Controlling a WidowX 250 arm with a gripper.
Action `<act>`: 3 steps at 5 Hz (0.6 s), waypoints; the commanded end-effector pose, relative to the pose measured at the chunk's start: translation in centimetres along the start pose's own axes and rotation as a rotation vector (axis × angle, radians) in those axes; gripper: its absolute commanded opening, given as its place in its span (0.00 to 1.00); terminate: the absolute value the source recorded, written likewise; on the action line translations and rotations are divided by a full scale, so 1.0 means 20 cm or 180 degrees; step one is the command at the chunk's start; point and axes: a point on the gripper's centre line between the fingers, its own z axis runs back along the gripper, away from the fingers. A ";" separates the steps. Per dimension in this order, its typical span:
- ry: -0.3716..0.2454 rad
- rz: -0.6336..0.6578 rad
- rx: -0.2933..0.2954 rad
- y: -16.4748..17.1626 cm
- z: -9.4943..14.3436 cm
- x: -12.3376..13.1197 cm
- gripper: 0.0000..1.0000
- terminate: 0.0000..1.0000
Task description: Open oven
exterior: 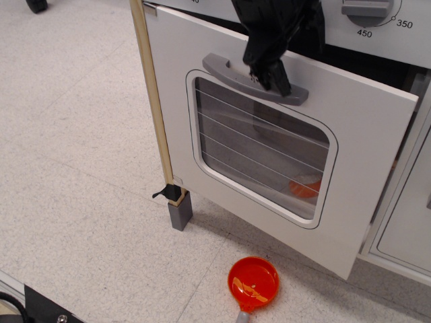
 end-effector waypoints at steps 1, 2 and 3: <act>-0.0036 0.0225 0.0112 0.11 -0.01 0.09 1.00 0.00; -0.0062 0.0151 0.0160 0.21 0.02 0.10 1.00 0.00; -0.0116 0.0030 0.0397 0.33 0.09 0.15 1.00 0.00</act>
